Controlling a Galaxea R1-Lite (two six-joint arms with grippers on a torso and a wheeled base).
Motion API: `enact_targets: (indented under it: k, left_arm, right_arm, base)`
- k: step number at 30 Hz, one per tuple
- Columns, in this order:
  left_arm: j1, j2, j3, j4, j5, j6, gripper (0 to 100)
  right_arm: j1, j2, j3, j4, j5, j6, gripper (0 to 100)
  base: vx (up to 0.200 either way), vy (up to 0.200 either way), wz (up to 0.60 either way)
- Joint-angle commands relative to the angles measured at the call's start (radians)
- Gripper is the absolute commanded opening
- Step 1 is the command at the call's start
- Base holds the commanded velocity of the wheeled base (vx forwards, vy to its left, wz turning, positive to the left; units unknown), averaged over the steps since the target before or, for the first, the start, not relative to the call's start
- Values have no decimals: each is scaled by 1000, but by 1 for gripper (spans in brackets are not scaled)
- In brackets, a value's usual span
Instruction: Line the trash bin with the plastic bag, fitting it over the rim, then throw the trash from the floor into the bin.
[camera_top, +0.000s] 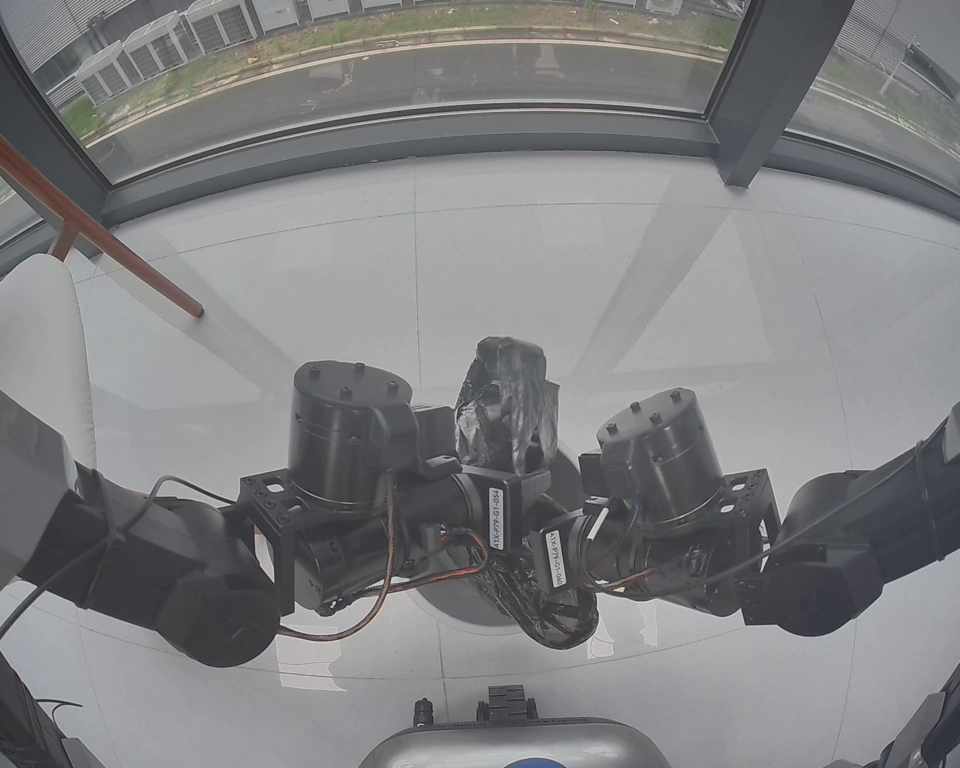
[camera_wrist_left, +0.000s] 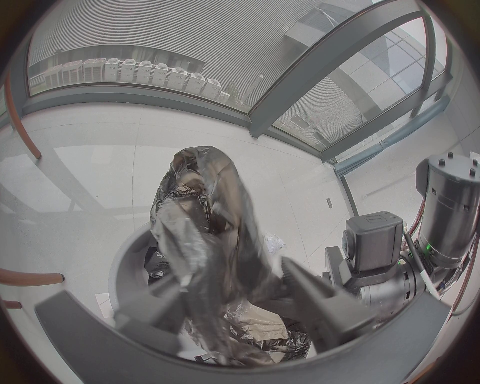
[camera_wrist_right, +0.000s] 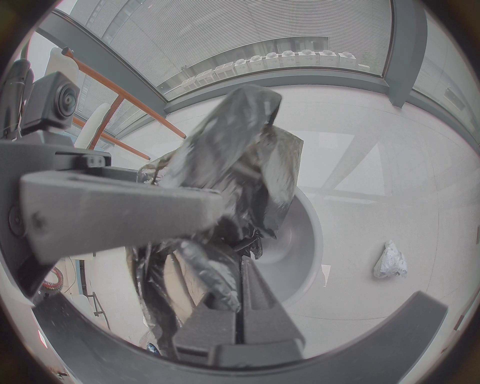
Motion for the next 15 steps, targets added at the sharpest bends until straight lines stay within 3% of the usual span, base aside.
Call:
enact_targets:
  k: [1,7,15]
  left_arm:
    - [1,-8,3,-2,1,-2,100]
    - [7,-40,9,1,3,0,100]
    - [87,-75,90,3,-1,0,100]
  right_arm:
    - [-4,-13,4,1,0,2,0]
    - [-16,-62,48,10,2,6,0]
    - [-14,-191,194,10,37,6,0]
  base:
    - [0,0,0]
    - [0,0,0]
    - [0,0,0]
